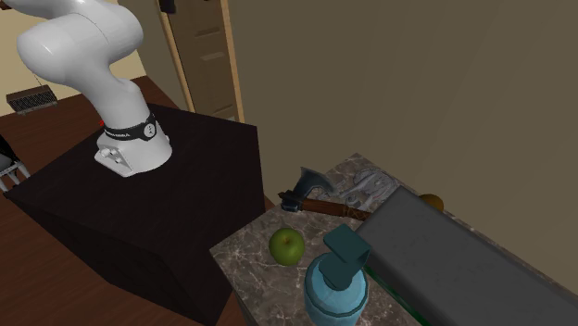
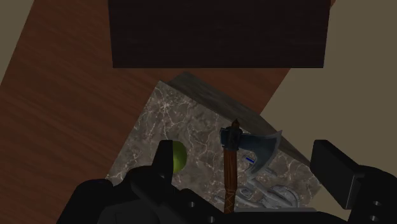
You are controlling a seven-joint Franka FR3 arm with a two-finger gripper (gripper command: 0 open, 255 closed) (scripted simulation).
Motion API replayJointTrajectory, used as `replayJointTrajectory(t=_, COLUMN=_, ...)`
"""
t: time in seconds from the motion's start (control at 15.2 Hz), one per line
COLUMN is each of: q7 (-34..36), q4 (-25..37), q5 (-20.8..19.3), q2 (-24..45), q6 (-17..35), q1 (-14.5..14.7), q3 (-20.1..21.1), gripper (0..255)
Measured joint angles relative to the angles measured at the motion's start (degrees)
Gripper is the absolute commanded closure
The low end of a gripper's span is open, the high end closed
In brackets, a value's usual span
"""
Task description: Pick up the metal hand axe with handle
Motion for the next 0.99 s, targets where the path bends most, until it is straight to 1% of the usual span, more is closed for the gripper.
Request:
replayJointTrajectory(t=0.07, q7=0.0, q4=0.0, q5=0.0, q2=0.0, q6=0.0, q1=0.0, q3=0.0, gripper=0)
replayJointTrajectory(t=0.13, q7=0.2, q4=-0.7, q5=0.1, q2=0.3, q6=1.1, q1=0.1, q3=0.1, gripper=0)
replayJointTrajectory(t=0.33, q7=0.7, q4=-4.4, q5=0.2, q2=1.5, q6=6.5, q1=0.2, q3=0.5, gripper=0)
replayJointTrajectory(t=0.59, q7=1.7, q4=-8.5, q5=0.4, q2=5.1, q6=15.0, q1=0.5, q3=1.1, gripper=0)
replayJointTrajectory(t=0.99, q7=3.7, q4=-12.9, q5=0.5, q2=14.2, q6=29.7, q1=1.0, q3=2.5, gripper=0)
